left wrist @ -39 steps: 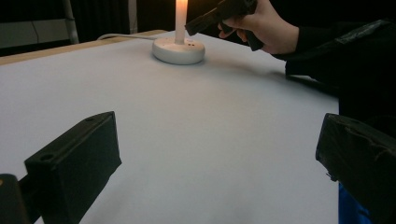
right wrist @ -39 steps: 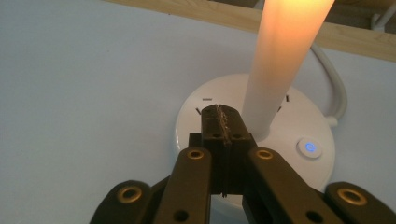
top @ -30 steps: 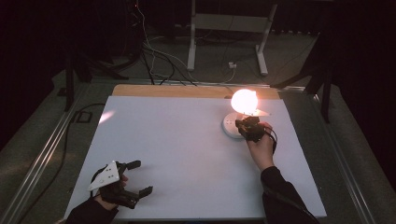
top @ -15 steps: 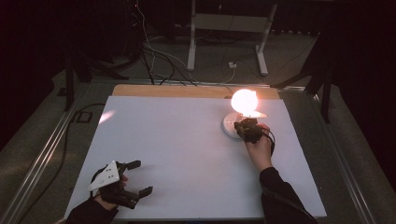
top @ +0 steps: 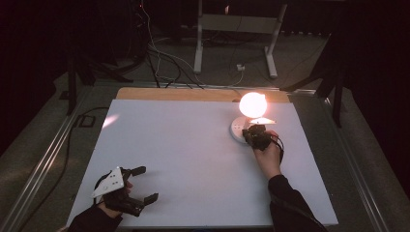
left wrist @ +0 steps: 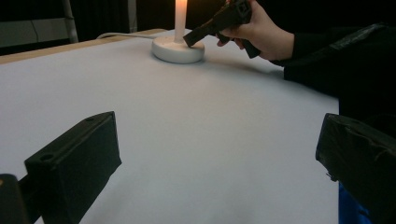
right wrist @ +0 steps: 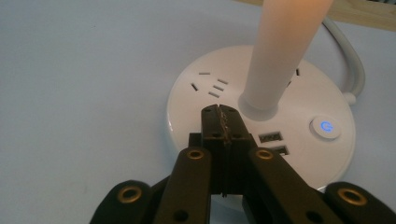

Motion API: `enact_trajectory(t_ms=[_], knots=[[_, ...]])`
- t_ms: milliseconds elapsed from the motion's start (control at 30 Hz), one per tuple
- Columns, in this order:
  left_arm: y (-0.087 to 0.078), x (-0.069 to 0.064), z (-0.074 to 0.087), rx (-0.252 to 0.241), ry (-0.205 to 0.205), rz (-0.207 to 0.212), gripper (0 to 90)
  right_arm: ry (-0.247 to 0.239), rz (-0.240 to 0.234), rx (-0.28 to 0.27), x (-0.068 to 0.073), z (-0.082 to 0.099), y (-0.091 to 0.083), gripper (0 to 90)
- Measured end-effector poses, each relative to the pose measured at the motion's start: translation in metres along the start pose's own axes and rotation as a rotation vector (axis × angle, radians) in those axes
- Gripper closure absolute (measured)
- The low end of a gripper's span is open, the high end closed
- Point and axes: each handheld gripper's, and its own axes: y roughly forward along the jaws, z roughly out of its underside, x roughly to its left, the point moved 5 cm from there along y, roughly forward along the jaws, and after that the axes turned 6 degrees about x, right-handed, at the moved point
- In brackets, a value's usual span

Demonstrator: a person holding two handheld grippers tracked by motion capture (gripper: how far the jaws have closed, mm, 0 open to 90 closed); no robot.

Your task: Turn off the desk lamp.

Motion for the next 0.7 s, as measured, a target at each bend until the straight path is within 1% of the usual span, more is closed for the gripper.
enact_trajectory(t_ms=[167, 233, 267, 300, 333, 367, 400, 433, 467, 500, 533, 600, 700], knots=[[0.0, 0.0, 0.0, 0.002, 0.0, 0.001, 0.5, 0.001, -0.007, -0.005, 0.0, 0.001, 0.001, 90.0], [0.0, -0.001, 0.0, 0.004, 0.002, 0.001, 0.5, -0.005, -0.015, -0.009, 0.001, 0.001, 0.001, 90.0], [0.0, -0.001, 0.0, 0.003, 0.001, 0.001, 0.5, 0.0, -0.029, -0.004, 0.003, 0.001, 0.002, 90.0], [0.0, -0.001, 0.0, 0.001, 0.001, 0.0, 0.5, -0.009, -0.017, 0.001, 0.004, 0.0, 0.003, 90.0], [0.0, 0.0, 0.0, -0.001, 0.0, -0.001, 0.5, -0.028, 0.001, 0.007, 0.006, -0.001, 0.003, 90.0], [0.0, 0.0, 0.0, -0.001, -0.003, -0.001, 0.5, -0.036, 0.01, 0.01, 0.007, -0.002, 0.003, 90.0], [0.0, 0.0, 0.0, -0.002, -0.003, -0.002, 0.4, -0.035, 0.006, 0.003, 0.007, -0.003, 0.001, 90.0], [0.0, 0.0, 0.0, -0.002, -0.002, -0.002, 0.5, -0.023, 0.004, -0.013, 0.006, -0.007, -0.004, 90.0], [0.0, 0.0, 0.0, -0.002, -0.002, -0.002, 0.5, -0.023, 0.004, -0.013, 0.006, -0.007, -0.004, 90.0], [0.0, 0.0, 0.0, -0.003, -0.004, 0.0, 0.4, -0.007, -0.003, -0.026, 0.002, -0.011, -0.01, 90.0], [0.0, 0.0, 0.0, -0.001, -0.002, 0.001, 0.5, -0.002, -0.003, -0.03, 0.0, -0.013, -0.013, 90.0], [0.0, 0.0, 0.0, 0.0, 0.0, 0.001, 0.5, 0.003, -0.004, -0.033, 0.0, -0.014, -0.015, 90.0], [0.0, 0.0, 0.0, -0.003, -0.002, 0.0, 0.4, -0.003, 0.003, -0.032, -0.003, -0.013, -0.018, 90.0]])
